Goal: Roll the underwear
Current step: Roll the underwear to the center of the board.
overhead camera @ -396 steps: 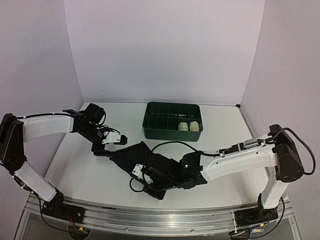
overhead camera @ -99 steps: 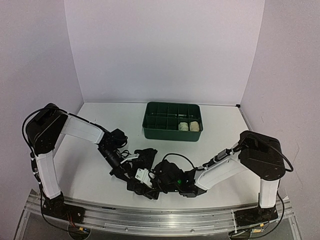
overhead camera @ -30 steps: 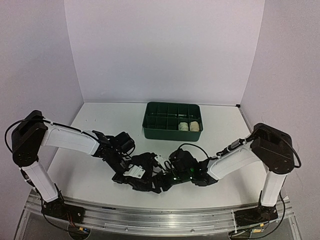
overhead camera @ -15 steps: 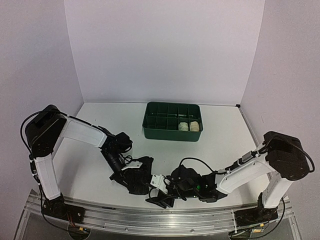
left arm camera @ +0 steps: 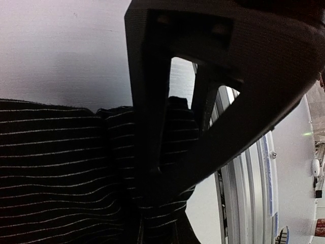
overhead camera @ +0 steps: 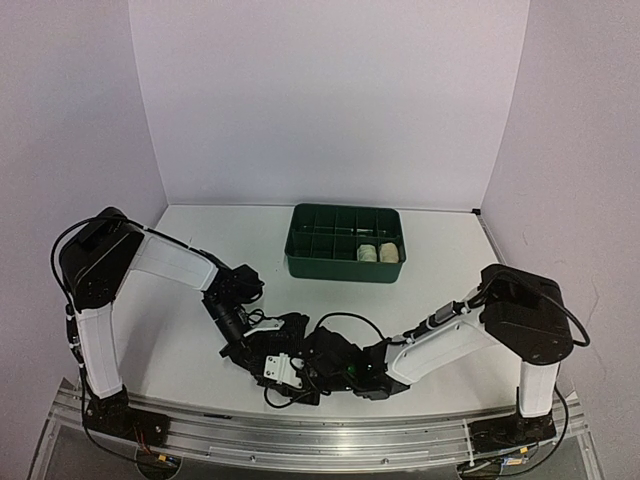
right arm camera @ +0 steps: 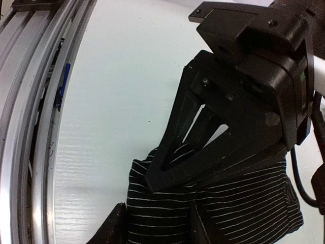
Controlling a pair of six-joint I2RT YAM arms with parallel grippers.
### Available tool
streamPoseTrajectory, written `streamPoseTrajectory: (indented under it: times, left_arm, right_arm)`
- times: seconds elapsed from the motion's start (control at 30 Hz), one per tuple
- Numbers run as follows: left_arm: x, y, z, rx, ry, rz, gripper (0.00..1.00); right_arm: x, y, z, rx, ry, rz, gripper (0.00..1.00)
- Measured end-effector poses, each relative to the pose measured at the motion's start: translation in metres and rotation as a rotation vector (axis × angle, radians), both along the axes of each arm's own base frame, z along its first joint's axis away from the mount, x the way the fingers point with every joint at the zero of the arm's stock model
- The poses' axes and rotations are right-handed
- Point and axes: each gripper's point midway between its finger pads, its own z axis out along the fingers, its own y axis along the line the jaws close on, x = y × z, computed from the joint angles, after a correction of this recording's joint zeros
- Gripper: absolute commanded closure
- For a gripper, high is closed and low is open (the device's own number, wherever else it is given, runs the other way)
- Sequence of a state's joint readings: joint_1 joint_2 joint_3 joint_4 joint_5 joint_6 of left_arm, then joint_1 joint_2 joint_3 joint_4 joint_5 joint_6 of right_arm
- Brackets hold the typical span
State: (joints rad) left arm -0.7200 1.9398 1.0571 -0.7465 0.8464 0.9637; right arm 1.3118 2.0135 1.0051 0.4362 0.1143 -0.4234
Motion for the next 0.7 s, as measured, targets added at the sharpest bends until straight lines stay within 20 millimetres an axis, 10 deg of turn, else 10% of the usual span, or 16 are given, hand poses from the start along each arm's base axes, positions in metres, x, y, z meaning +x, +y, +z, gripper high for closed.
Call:
streamPoseTrajectory:
  times: [0.13, 0.3, 0.57, 0.7]
  left_arm:
    - [-0.001, 0.001, -0.001, 0.008, 0.009, 0.001, 0.75]
    - [0.003, 0.004, 0.002, 0.004, 0.027, 0.027, 0.37]
    - [0.048, 0.042, 0.063, -0.195, -0.214, 0.172, 0.3]
    - [0.037, 0.046, 0.082, -0.287, -0.363, 0.114, 0.24]
  right_arm:
    - [0.004, 0.001, 0.002, -0.001, 0.003, -0.014, 0.99]
    - [0.003, 0.002, 0.003, 0.002, 0.067, -0.055, 1.0]
    - [0.009, -0.004, 0.004, 0.078, 0.462, -0.218, 1.0]
    - [0.018, -0.002, 0.003, 0.112, 0.704, -0.291, 1.0]
